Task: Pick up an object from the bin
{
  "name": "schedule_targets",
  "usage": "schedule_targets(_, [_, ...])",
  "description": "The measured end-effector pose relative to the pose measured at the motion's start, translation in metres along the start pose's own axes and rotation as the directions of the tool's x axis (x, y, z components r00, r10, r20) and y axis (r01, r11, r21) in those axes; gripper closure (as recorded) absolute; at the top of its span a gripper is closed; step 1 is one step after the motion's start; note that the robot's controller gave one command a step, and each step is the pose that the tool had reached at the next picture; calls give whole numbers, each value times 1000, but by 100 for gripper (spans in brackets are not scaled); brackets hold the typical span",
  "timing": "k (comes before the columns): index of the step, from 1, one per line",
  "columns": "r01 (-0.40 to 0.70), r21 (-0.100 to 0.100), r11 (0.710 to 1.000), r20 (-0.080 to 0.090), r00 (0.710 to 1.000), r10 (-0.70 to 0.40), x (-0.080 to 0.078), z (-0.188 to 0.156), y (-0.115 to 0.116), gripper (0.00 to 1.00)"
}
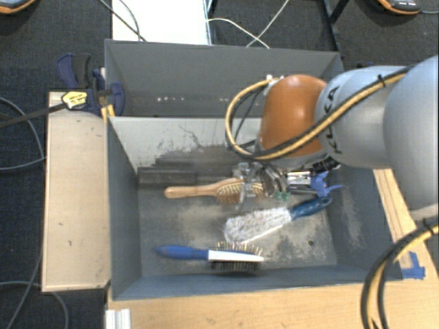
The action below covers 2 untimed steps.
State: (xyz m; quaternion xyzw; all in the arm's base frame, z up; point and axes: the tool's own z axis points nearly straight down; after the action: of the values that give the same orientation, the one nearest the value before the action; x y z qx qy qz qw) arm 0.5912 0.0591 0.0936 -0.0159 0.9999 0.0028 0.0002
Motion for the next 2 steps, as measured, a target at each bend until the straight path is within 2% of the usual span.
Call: schedule_targets(2, [-1, 0, 1000, 2, 1000, 1, -1, -51, 0, 100])
